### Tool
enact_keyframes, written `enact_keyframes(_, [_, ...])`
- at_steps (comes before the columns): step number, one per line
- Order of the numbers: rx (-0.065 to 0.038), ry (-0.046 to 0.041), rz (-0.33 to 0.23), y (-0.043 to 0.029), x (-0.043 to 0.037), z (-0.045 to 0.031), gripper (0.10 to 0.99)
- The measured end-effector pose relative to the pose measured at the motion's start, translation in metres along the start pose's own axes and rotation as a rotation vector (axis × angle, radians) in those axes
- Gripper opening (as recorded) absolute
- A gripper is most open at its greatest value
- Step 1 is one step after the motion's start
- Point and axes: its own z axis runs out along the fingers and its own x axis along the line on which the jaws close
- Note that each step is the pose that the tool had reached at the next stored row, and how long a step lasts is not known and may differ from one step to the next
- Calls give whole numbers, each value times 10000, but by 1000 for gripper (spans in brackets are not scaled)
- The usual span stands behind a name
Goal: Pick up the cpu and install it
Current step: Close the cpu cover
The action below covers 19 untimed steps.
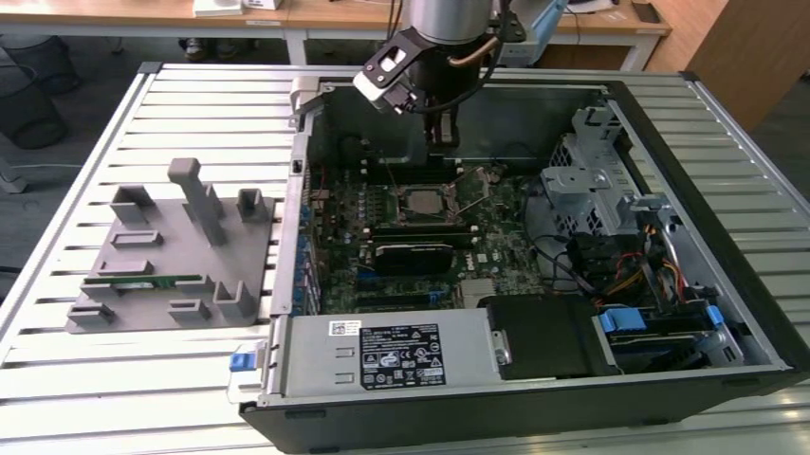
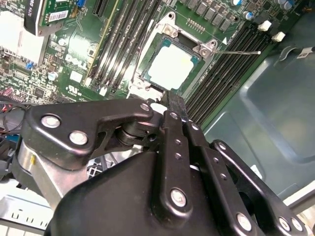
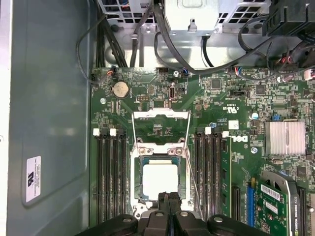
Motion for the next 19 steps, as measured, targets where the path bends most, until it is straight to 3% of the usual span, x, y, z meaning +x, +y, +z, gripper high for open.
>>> enact_keyframes(10, [0, 10, 0, 4, 1, -113, 106])
enact_keyframes(19, [0, 31, 1, 51, 1, -120, 106])
